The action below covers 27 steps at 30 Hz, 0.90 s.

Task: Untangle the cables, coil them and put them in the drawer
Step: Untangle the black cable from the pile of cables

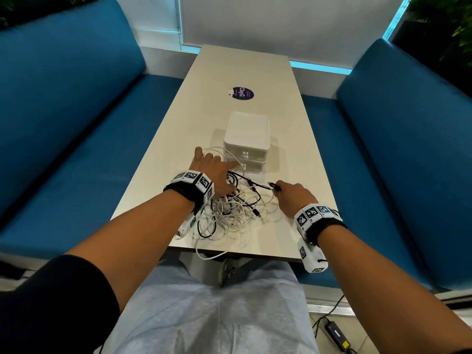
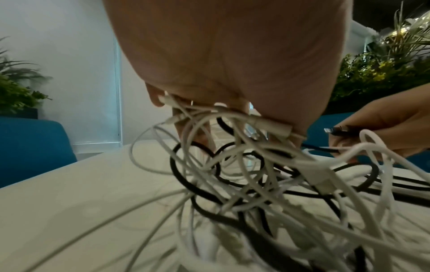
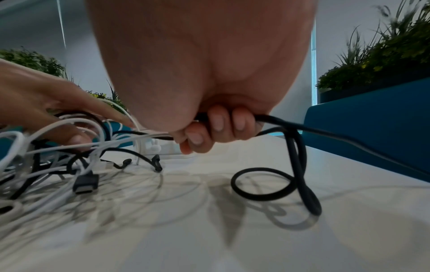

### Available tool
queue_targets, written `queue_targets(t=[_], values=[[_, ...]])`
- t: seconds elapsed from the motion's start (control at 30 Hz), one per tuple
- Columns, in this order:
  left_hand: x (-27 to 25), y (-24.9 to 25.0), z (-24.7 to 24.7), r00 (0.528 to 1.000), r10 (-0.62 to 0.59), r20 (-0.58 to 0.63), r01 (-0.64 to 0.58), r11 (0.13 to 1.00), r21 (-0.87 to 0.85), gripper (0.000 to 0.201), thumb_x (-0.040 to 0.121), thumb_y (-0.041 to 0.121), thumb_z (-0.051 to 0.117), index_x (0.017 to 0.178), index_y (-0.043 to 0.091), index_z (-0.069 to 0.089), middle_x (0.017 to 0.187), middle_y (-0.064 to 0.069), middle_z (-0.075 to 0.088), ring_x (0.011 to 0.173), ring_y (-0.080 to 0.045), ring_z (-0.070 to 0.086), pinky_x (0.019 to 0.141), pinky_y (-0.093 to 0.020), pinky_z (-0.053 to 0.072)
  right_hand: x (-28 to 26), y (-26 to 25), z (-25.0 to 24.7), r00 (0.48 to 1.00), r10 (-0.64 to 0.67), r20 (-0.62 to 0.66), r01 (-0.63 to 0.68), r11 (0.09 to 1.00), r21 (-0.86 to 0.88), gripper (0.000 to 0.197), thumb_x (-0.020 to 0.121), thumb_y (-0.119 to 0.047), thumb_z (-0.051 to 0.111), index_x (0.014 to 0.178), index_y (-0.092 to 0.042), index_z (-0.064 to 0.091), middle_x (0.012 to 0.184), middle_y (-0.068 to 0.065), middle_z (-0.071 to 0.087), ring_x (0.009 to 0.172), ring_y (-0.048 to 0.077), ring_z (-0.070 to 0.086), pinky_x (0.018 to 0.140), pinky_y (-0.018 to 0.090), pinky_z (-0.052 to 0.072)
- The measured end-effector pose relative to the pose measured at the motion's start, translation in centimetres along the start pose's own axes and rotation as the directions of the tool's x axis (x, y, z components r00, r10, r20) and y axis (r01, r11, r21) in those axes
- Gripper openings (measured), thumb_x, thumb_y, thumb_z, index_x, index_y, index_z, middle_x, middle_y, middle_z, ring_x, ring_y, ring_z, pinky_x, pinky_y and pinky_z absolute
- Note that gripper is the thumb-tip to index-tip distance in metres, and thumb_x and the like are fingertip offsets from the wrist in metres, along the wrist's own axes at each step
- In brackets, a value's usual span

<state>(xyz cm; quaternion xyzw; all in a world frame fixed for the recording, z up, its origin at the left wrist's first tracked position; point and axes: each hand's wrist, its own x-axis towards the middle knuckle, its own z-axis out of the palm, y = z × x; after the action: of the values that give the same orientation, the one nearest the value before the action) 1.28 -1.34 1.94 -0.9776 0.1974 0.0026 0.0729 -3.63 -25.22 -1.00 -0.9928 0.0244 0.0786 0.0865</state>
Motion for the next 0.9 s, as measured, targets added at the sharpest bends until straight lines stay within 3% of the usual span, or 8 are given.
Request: queue_targets(t=[0.1,0.27,0.37,0.43,0.53,0.67,0.77,0.9], values=[[-0.3,-0.1,-0.1,0.995,-0.028,-0.101,0.022,0.998,-0.055,0.055,0.083,0.063,0.037,0.127,0.034,0.051,0.084,0.001,0.068,0.102,-0.024,0.059,0.107,-0.05,0.01,0.1,-0.1,0.0,1.0,-0.016,0.003,0.016,0.999,0.045,0.025,0.103,-0.037,0.034,0.109,-0.022,0.053,0.086,0.01,0.057,0.072,0.031,0.058,0.064,0.034,0.048],[-1.1,2.3,-0.9,0.951,0.056,-0.303,-0.04,0.998,0.057,0.036,0.08,0.042,0.051,0.107,0.023,0.065,0.105,0.0,0.063,0.109,-0.023,0.052,0.106,-0.052,0.021,0.1,-0.7,-0.1,0.998,-0.057,-0.001,0.057,0.994,0.097,0.021,0.101,-0.032,0.037,0.103,-0.022,0.055,0.081,0.01,0.06,0.069,0.032,0.058,0.062,0.035,0.05],[-1.0,4.6,-1.1,0.918,0.155,-0.366,-0.187,0.981,-0.052,0.038,0.078,0.03,0.054,0.113,0.02,0.064,0.114,-0.001,0.059,0.112,-0.023,0.05,0.103,-0.046,0.03,0.1,-1.0,-0.2,0.996,-0.091,0.003,0.09,0.987,0.136,0.02,0.1,-0.029,0.038,0.103,-0.022,0.056,0.084,0.012,0.063,0.072,0.034,0.059,0.065,0.039,0.052],[-0.7,6.2,-0.9,0.938,0.174,-0.301,-0.25,0.939,-0.236,0.04,0.088,0.027,0.05,0.126,0.016,0.055,0.121,-0.005,0.059,0.113,-0.026,0.052,0.103,-0.043,0.033,0.0,-1.0,-0.1,0.993,-0.121,-0.006,0.12,0.982,0.147,0.021,0.1,-0.028,0.038,0.104,-0.018,0.055,0.086,0.014,0.064,0.076,0.036,0.059,0.066,0.04,0.051],[-0.2,7.7,0.7,0.98,0.134,-0.149,-0.188,0.874,-0.448,0.037,0.099,0.035,0.037,0.128,0.014,0.044,0.112,-0.006,0.066,0.109,-0.029,0.059,0.104,-0.046,0.03,-0.1,-0.8,-0.1,0.989,-0.142,-0.03,0.145,0.975,0.166,0.021,0.101,-0.029,0.038,0.104,-0.016,0.055,0.087,0.016,0.065,0.076,0.036,0.057,0.064,0.037,0.045],[0.3,7.8,2.7,0.987,0.115,-0.108,-0.142,0.948,-0.284,0.042,0.102,0.049,0.026,0.117,0.024,0.057,0.118,-0.002,0.061,0.117,-0.024,0.049,0.104,-0.048,0.024,-0.3,-0.4,0.0,0.99,-0.142,-0.007,0.141,0.977,0.159,0.021,0.101,-0.032,0.039,0.108,-0.022,0.056,0.088,0.013,0.065,0.079,0.035,0.059,0.068,0.039,0.049],[0.3,7.6,3.0,0.986,0.093,-0.141,-0.128,0.955,-0.268,0.041,0.101,0.053,0.029,0.112,0.026,0.058,0.115,0.0,0.06,0.115,-0.022,0.049,0.101,-0.048,0.025,-0.3,-0.5,0.2,0.99,-0.141,0.0,0.14,0.978,0.157,0.021,0.101,-0.032,0.038,0.108,-0.023,0.056,0.085,0.01,0.062,0.078,0.034,0.059,0.067,0.039,0.05],[-0.1,6.4,3.2,0.982,0.037,-0.187,-0.109,0.916,-0.387,0.011,0.098,0.032,0.048,0.105,0.025,0.051,0.11,0.005,0.058,0.103,-0.02,0.056,0.101,-0.044,0.026,-0.1,0.0,0.0,0.993,-0.113,0.022,0.108,0.98,0.167,0.017,0.099,-0.027,0.037,0.097,-0.025,0.054,0.083,0.01,0.063,0.072,0.031,0.059,0.066,0.039,0.051]])
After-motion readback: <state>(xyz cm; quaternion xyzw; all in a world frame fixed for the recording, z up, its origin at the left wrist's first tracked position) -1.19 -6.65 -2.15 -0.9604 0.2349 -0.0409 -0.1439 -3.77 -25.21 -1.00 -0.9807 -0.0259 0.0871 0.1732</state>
